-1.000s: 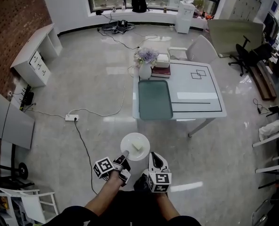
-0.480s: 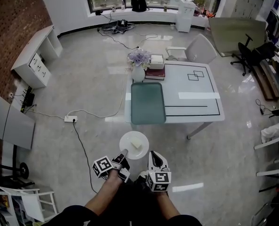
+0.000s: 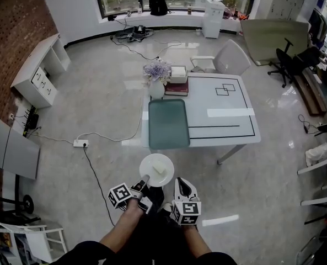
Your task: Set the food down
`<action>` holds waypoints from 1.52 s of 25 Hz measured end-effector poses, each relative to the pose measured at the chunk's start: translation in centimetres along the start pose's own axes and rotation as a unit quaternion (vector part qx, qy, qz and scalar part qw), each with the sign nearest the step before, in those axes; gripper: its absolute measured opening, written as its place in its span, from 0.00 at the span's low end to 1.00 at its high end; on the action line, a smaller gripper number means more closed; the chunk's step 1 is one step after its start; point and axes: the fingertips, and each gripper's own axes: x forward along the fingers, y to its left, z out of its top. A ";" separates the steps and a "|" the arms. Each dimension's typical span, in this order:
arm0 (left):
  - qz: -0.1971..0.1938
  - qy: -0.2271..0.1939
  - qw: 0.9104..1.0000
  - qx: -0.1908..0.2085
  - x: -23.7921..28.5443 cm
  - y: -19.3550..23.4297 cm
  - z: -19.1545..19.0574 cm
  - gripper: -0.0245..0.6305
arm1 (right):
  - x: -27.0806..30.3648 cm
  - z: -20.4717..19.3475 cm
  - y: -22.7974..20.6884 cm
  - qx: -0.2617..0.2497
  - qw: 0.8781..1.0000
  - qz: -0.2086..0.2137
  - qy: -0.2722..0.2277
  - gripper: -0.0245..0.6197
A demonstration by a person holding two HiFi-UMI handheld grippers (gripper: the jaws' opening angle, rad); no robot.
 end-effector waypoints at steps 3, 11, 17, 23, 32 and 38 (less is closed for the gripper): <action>-0.002 0.000 1.000 0.000 0.6 -0.2 0.3 0.06 | 0.6 0.5 -0.1 -0.003 1.000 0.001 0.000 0.05; -0.004 -0.002 1.000 -0.008 2.8 -0.3 1.2 0.06 | 2.7 1.2 -1.0 -0.010 1.000 0.004 0.004 0.05; 0.004 0.000 1.000 -0.014 4.6 0.0 2.2 0.06 | 4.6 1.3 -1.8 -0.009 1.000 0.004 0.012 0.05; 0.006 0.002 1.000 -0.016 7.6 -0.3 4.2 0.06 | 8.0 2.7 -2.8 -0.011 1.000 0.006 0.018 0.05; 0.008 0.006 1.000 -0.027 13.5 -1.1 8.1 0.06 | 13.9 5.6 -4.9 -0.018 1.000 0.004 0.024 0.05; 0.011 0.011 0.999 -0.033 16.6 -1.5 10.5 0.06 | 17.5 7.2 -5.6 -0.022 0.999 0.004 0.032 0.05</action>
